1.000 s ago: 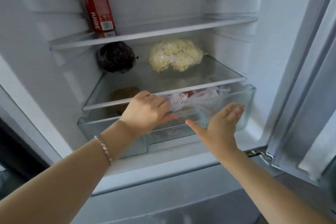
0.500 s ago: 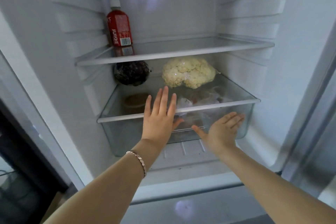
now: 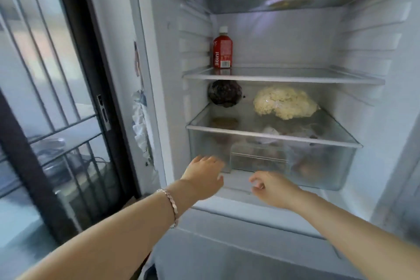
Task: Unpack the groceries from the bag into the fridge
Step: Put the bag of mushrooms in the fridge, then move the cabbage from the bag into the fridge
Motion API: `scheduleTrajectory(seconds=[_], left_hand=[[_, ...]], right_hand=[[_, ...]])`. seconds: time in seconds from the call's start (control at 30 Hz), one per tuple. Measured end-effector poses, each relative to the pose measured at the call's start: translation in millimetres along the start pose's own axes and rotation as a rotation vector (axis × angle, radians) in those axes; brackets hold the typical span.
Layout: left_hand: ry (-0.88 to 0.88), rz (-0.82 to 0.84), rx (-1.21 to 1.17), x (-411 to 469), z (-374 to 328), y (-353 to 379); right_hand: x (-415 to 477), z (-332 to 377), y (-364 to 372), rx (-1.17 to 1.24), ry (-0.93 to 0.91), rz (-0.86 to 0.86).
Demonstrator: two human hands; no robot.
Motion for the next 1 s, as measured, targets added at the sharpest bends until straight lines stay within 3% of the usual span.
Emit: scheduleTrajectory(seconds=[0.23, 0.4, 0.57, 0.77, 1.0], left_hand=[[-0.581, 0.269, 0.013, -157.3, -1.8, 30.7], [-1.005, 0.253, -0.313, -316.9, -33.0, 17.7], [-1.411, 0.222, -0.377, -504.0, -83.1, 4.4], [-1.884, 0.117, -0.394, -738.6, -217.7, -31.5], [-2.410, 0.027, -0.327, -969.4, -469.6, -59.8]], right_hand=[[-45.8, 74.3, 36.4, -0.226, -0.410, 0.278], [-137.8, 147.8, 88.1, -0.494, -0.674, 0.577], [-263.4, 227.7, 157.3, -0.682, -1.072, 0.622], [-491.9, 297.3, 229.8, -0.807, -1.551, 0.642], [-816.0, 296.6, 275.6, -0.911, -2.028, 0.758]])
Point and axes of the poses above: each hand's wrist, its own x-axis towards the middle knuckle, its own y-axis out of the palm, z = x × y, the point moved 1 cm from there along x, towards the middle knuckle, and after that the axes turned 1 degree about z, right-handed, at the moved point
